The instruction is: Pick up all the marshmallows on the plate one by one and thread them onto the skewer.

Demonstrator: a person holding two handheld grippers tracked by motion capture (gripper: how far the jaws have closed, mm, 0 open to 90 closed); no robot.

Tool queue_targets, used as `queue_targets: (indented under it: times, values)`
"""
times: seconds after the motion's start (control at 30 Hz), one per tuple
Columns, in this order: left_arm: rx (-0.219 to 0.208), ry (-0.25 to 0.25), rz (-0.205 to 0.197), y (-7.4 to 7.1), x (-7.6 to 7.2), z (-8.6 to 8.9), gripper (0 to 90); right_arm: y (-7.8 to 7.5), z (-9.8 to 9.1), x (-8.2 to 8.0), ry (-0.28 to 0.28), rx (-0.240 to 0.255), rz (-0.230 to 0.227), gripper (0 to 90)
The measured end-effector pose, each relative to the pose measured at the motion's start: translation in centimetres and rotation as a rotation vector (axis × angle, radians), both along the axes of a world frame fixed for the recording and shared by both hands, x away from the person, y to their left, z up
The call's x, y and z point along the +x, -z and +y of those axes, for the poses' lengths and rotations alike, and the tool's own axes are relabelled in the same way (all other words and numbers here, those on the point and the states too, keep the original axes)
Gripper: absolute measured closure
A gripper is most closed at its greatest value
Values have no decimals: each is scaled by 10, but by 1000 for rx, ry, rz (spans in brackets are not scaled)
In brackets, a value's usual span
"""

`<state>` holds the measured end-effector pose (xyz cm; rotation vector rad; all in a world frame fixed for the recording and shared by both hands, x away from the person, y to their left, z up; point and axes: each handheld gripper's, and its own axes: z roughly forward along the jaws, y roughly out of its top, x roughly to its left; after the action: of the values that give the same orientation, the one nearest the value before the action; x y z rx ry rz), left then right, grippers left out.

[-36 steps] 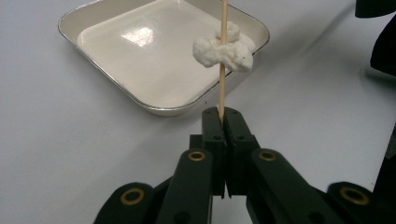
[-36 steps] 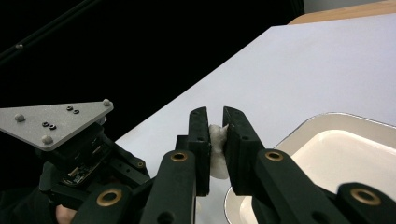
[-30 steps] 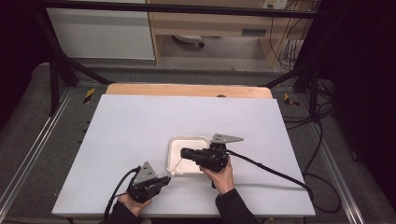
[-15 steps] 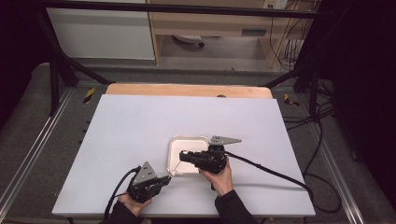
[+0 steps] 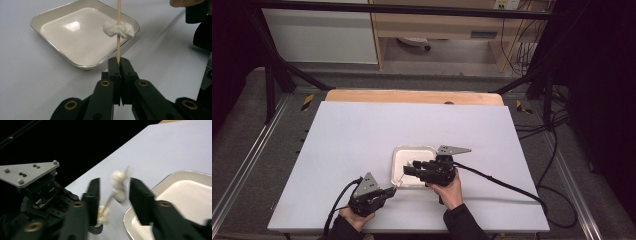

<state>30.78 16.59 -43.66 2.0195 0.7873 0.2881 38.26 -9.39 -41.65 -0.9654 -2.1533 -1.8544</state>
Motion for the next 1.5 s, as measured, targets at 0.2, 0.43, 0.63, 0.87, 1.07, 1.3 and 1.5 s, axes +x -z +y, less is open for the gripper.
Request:
queue_targets:
  times: [0.2, 0.43, 0.63, 0.87, 1.07, 1.3, 1.5]
  values:
    - [1, 2, 6, 1, 1, 2, 886, -4, -6, 3, 45, 37, -5, 597]
    - [17, 11, 16, 2, 0, -1, 886, 0, -6, 3, 23, 39, -2, 811]
    - [51, 10, 22, 4, 0, -3, 887, 6, -2, 0, -1, 52, 21, 829]
    - [48, 9, 29, 4, 1, -4, 887, 9, -1, -2, -1, 46, 19, 831]
    - [50, 10, 38, 4, 1, -4, 887, 13, 1, -3, 1, 33, 25, 830]
    - [54, 9, 40, 5, 1, -5, 887, 16, 3, -4, -7, 25, 30, 830]
    - [60, 10, 44, 5, 1, -5, 887, 19, 4, -6, -8, 16, 33, 830]
